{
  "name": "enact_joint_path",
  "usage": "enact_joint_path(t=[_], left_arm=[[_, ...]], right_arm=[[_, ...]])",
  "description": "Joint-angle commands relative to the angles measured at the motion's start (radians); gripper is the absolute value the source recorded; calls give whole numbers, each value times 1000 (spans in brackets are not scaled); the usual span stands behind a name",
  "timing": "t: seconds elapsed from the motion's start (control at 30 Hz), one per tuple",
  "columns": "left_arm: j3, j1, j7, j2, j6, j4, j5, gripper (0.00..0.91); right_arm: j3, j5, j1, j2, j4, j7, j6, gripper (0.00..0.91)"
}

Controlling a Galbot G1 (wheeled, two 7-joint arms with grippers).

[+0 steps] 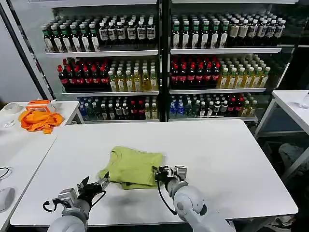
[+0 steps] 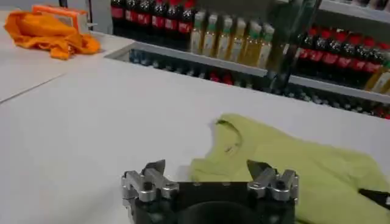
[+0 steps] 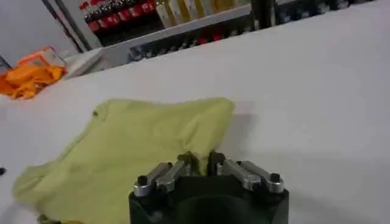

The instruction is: Fold and organize the clothes.

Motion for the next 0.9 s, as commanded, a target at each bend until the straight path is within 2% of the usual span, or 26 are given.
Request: enact_joint_path(t=[0.03, 0.2, 0.47, 0.57, 0.6, 0.63, 0.7, 0.8, 0.83, 0.9], left_arm=[[-6, 9, 1, 0, 2, -1, -4, 907], [-4, 13, 3, -3, 1, -5, -6, 907], [17, 8, 5, -14, 1, -12, -5, 907], [25, 5, 6, -17, 1, -11, -4, 907], [28, 3, 7, -18, 0, -11, -4, 907], [29, 2, 7, -18, 0, -11, -4, 907], [33, -2, 10, -18, -1, -11, -3, 907], [35, -3, 21, -17, -11, -16, 12, 907], [36, -2, 24, -16, -18, -18, 18, 907], [39, 2, 32, -15, -28, -22, 38, 907]], right_arm=[[-7, -181, 70, -43, -79, -64, -2, 0], [13, -252, 125, -104, -94, -163, 3, 0], [56, -365, 177, -221, -151, -289, -1, 0], [76, -427, 183, -234, -199, -336, 34, 0], [86, -456, 183, -231, -213, -354, 49, 101], [93, -461, 181, -229, -216, -356, 62, 907], [109, -459, 163, -226, -197, -352, 114, 907], [134, -511, 117, -224, -164, -298, 275, 907], [156, -550, 79, -223, -155, -275, 379, 907], [217, -604, 5, -209, -129, -243, 453, 907]])
